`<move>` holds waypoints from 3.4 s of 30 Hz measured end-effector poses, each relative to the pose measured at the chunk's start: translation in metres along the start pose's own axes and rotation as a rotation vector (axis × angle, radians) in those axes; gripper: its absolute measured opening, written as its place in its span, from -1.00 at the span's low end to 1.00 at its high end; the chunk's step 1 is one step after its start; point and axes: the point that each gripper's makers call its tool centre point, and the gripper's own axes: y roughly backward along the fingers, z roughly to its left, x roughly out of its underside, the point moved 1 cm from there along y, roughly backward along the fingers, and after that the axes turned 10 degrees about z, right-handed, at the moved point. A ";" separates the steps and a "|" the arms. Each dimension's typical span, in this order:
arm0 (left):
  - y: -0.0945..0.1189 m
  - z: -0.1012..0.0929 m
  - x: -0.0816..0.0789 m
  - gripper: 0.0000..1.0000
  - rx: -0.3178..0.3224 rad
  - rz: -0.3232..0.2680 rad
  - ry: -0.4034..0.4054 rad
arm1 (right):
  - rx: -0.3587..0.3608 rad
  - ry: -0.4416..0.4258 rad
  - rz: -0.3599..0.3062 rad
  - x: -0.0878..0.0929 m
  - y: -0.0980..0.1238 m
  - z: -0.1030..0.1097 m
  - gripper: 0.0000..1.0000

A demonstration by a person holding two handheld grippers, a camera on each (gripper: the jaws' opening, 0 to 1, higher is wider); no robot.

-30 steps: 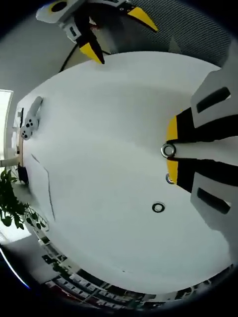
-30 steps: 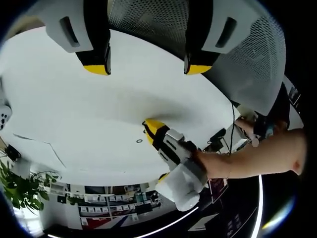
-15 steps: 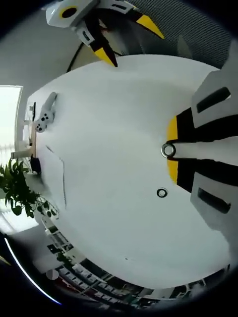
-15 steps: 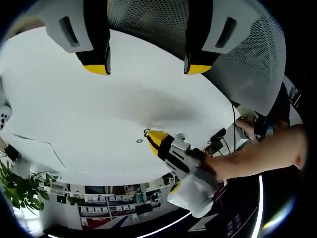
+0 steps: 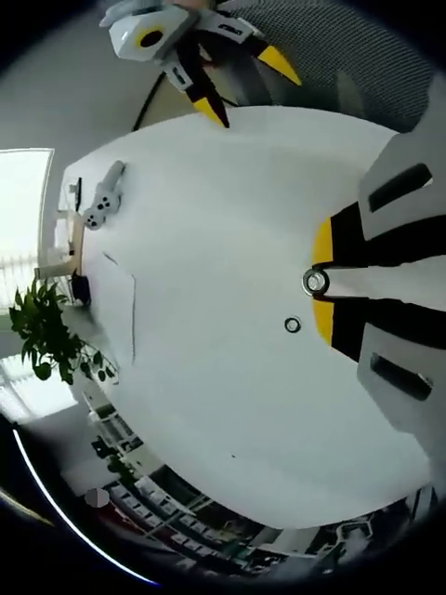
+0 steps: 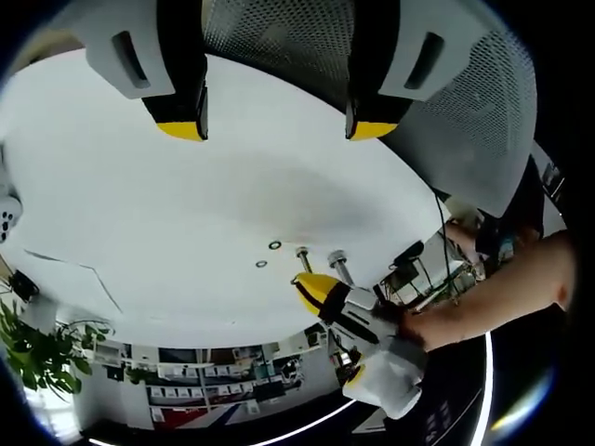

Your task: Place the washer onto the threaded stud by aligning its center hole with the stud, sliding it down to the base, and recovering from edge contact or off-axis alignment until the washer reaches the visible bottom stop.

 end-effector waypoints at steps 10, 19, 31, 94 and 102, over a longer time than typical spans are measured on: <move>0.012 0.012 0.008 -0.84 -0.041 0.019 -0.015 | -0.001 -0.003 0.000 0.000 0.000 0.000 0.25; 0.016 0.028 0.020 -0.84 -0.063 0.064 -0.013 | -0.002 0.000 0.001 0.000 0.000 0.001 0.25; 0.001 0.032 0.027 -0.84 -0.043 0.109 -0.011 | -0.001 0.001 0.005 0.000 0.000 0.000 0.25; 0.026 0.023 0.049 -0.63 -0.045 0.053 0.009 | 0.024 -0.003 0.028 0.003 -0.001 -0.003 0.24; 0.053 0.000 0.051 -0.63 -0.040 -0.053 0.101 | 0.061 -0.057 0.017 0.004 0.001 -0.010 0.24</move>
